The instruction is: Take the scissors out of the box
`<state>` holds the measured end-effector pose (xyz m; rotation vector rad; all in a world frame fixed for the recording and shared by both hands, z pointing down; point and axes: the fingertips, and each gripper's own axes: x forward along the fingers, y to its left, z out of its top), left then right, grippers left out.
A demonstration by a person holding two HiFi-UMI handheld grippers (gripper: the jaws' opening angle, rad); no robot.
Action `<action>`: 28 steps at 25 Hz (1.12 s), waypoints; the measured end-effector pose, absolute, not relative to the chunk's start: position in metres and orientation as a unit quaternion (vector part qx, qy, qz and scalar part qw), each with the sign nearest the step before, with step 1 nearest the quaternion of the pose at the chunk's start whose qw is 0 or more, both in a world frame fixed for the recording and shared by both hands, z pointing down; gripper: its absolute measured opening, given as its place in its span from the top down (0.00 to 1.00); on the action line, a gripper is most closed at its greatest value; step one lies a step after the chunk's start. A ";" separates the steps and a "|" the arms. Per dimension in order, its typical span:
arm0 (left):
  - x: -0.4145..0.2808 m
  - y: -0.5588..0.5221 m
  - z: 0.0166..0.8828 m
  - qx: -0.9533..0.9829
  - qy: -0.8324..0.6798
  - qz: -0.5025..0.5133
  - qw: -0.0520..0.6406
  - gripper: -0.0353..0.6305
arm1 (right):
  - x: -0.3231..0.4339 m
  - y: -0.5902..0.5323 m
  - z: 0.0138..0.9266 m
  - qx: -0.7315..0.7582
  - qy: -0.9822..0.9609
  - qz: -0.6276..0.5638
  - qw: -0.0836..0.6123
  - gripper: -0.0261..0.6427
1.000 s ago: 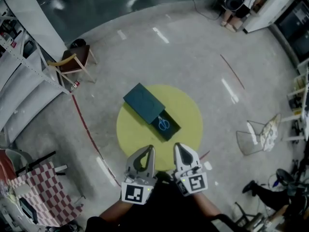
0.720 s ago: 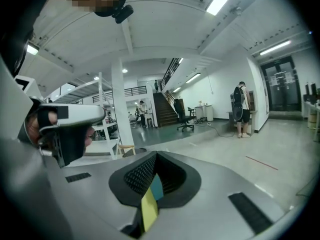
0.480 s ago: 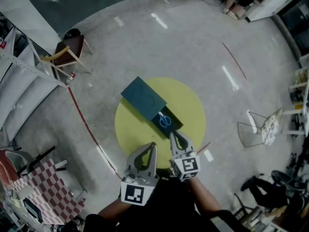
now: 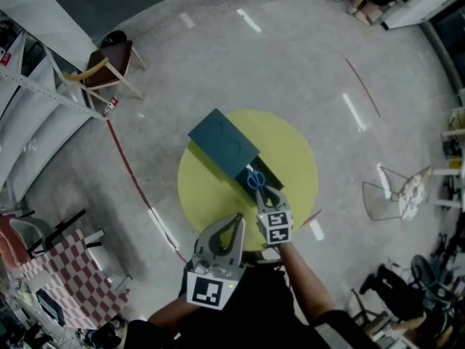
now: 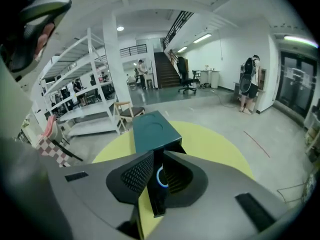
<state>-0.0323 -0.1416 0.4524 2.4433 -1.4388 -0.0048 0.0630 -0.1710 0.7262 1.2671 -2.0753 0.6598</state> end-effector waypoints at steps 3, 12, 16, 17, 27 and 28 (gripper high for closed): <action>-0.032 -0.144 0.455 0.851 -0.502 0.001 0.155 0.95 | 0.066 -0.173 0.755 0.463 -0.768 0.269 0.351 0.90; -0.035 -0.153 0.464 0.845 -0.507 0.007 0.169 0.95 | 0.064 -0.180 0.813 0.405 -0.733 0.304 0.454 0.87; -0.038 -0.157 0.467 0.844 -0.509 0.009 0.170 0.95 | 0.065 -0.178 0.834 0.385 -0.713 0.323 0.490 0.87; -0.038 -0.158 0.469 0.843 -0.510 0.008 0.172 0.95 | 0.067 -0.178 0.837 0.383 -0.706 0.325 0.499 0.87; -0.043 -0.161 0.476 0.838 -0.514 0.010 0.183 0.95 | 0.073 -0.172 0.867 0.350 -0.662 0.350 0.562 0.84; -0.044 -0.160 0.477 0.838 -0.514 0.012 0.184 0.95 | 0.073 -0.171 0.868 0.347 -0.658 0.352 0.567 0.84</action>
